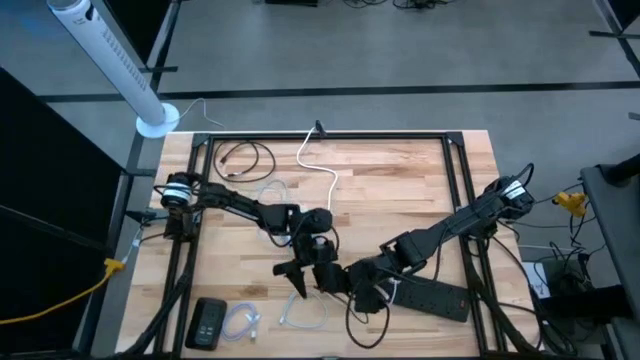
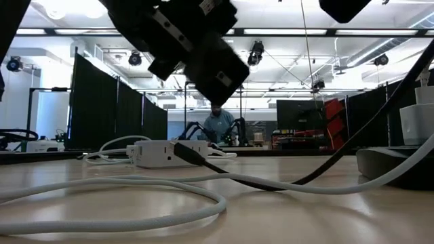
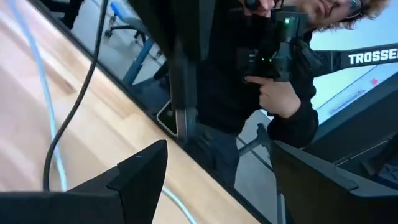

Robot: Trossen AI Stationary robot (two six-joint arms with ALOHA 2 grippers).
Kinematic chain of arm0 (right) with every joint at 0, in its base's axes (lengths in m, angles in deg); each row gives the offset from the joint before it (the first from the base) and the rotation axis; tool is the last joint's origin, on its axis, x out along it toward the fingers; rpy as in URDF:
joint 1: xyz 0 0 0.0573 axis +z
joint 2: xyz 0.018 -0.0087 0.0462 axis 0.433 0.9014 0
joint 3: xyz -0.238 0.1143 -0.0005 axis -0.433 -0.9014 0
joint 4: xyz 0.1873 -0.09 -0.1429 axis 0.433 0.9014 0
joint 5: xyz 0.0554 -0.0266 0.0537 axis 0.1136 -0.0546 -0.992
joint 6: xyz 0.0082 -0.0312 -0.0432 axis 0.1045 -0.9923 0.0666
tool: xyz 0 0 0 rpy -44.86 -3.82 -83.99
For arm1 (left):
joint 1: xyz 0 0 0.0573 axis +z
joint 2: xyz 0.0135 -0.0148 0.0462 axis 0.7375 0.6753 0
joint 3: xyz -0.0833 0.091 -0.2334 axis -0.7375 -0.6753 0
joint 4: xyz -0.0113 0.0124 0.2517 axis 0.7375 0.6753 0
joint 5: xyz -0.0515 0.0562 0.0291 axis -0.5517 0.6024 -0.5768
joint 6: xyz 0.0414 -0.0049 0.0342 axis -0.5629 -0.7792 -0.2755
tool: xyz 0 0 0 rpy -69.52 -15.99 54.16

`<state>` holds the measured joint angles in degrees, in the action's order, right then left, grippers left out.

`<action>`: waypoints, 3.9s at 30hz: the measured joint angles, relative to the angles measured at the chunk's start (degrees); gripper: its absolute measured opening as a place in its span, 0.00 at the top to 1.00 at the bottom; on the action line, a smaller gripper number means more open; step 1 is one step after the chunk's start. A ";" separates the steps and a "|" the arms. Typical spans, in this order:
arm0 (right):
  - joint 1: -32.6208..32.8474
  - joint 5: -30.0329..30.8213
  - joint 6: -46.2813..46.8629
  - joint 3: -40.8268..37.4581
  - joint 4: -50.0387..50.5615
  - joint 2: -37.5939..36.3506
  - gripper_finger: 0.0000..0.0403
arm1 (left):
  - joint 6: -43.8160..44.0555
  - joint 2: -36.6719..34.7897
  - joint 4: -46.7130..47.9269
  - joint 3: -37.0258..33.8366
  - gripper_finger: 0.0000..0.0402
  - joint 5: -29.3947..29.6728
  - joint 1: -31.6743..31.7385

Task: Plug in charger cables
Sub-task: Insert the black charger cable into the black outlet

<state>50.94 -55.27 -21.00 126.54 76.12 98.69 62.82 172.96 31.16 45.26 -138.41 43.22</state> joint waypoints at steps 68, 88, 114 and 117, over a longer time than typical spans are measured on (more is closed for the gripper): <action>5.10 16.68 72.52 -0.79 1.90 -2.70 0.60 | -11.03 -1.91 3.58 2.36 0.96 31.97 0.81; 7.87 30.76 99.01 -0.68 17.73 -2.91 0.70 | -17.07 -6.33 5.43 2.36 0.96 58.49 -2.79; 5.33 34.04 110.00 -0.77 25.28 -2.36 0.67 | -18.31 -6.36 5.08 2.36 0.96 58.60 -2.92; 4.64 32.53 111.07 -0.92 25.04 -1.58 0.70 | -18.33 -6.36 4.94 2.38 0.96 58.60 -2.92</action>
<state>55.58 -22.75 90.07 125.61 101.17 97.11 44.49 166.60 36.10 47.64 -79.81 40.30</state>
